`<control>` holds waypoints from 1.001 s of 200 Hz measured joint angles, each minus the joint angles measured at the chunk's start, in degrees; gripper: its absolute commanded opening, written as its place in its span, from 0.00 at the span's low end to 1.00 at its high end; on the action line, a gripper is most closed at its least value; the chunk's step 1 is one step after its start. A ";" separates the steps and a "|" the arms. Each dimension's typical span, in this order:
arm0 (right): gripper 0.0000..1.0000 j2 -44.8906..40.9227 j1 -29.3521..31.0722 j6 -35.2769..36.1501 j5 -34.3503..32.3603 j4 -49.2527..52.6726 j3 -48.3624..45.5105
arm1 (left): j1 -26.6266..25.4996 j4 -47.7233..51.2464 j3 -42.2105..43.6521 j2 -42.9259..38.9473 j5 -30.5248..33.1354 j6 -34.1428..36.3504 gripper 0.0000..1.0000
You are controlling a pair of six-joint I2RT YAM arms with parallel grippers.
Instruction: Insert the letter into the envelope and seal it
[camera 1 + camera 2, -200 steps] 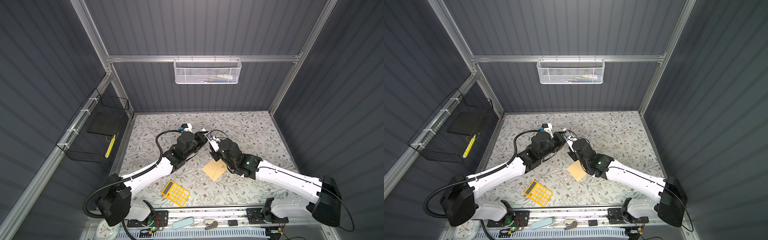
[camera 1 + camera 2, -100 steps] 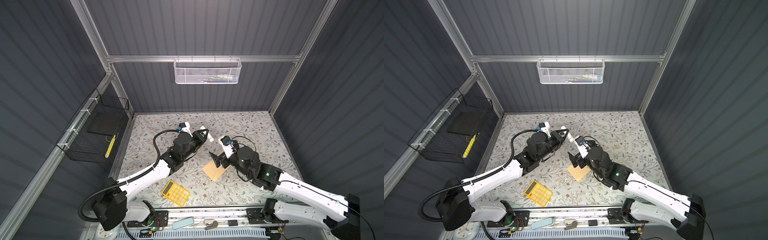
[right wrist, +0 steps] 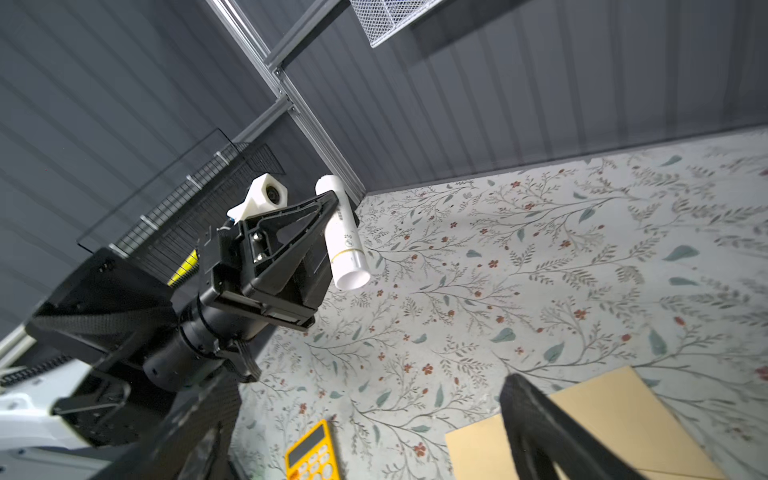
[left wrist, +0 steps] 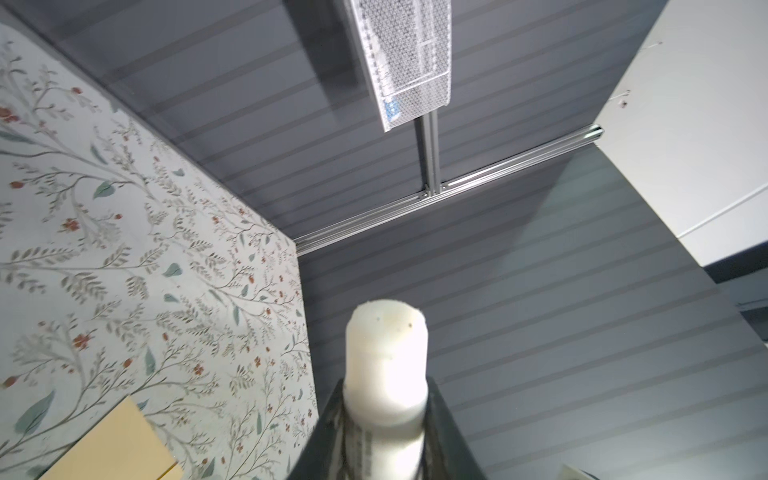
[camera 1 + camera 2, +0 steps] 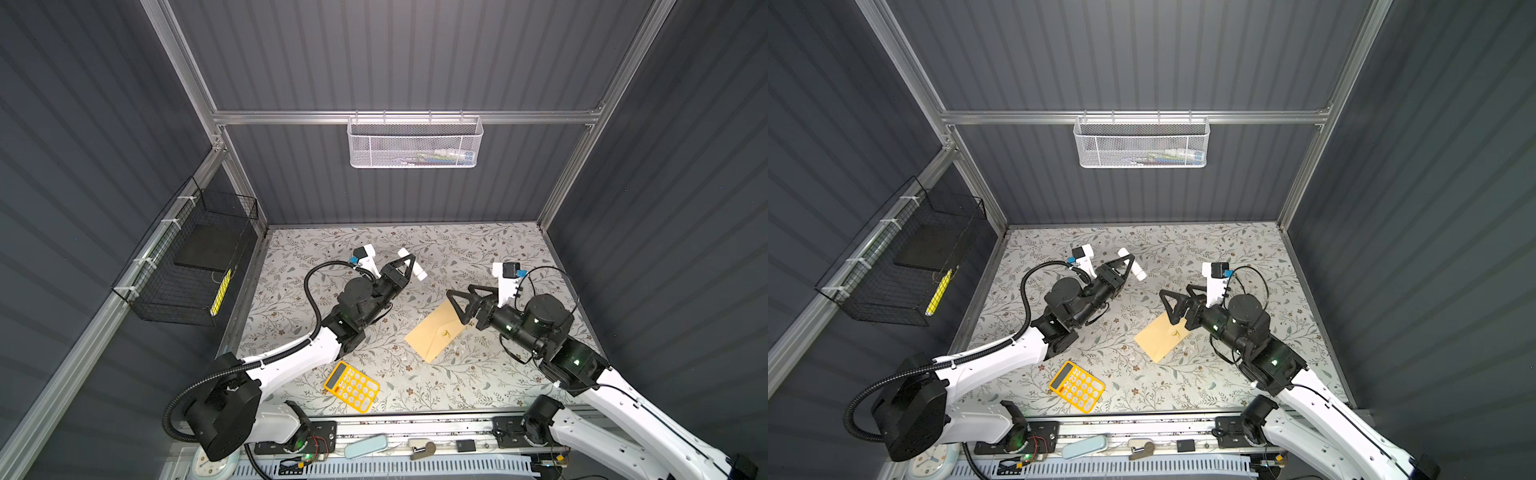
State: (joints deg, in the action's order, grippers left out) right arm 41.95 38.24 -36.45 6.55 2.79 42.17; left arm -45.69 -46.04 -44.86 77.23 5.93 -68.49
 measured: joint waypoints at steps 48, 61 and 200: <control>0.99 0.50 -6.80 -16.59 11.76 -9.64 -1.60 | 0.00 -10.32 0.00 5.01 -1.88 0.61 0.00; 0.99 1.36 -8.72 -21.16 14.69 -14.16 -2.47 | 0.00 -11.98 0.00 6.56 -2.58 0.59 0.00; 0.76 18.25 -10.51 -42.73 24.41 -43.21 -3.48 | -0.50 -20.85 -1.09 7.89 -4.24 0.63 0.00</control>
State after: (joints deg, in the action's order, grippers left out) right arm 60.20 27.73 -79.18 30.96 -40.42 38.70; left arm -46.19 -66.89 -45.95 85.12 1.69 -67.85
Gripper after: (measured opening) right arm 0.785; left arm 0.270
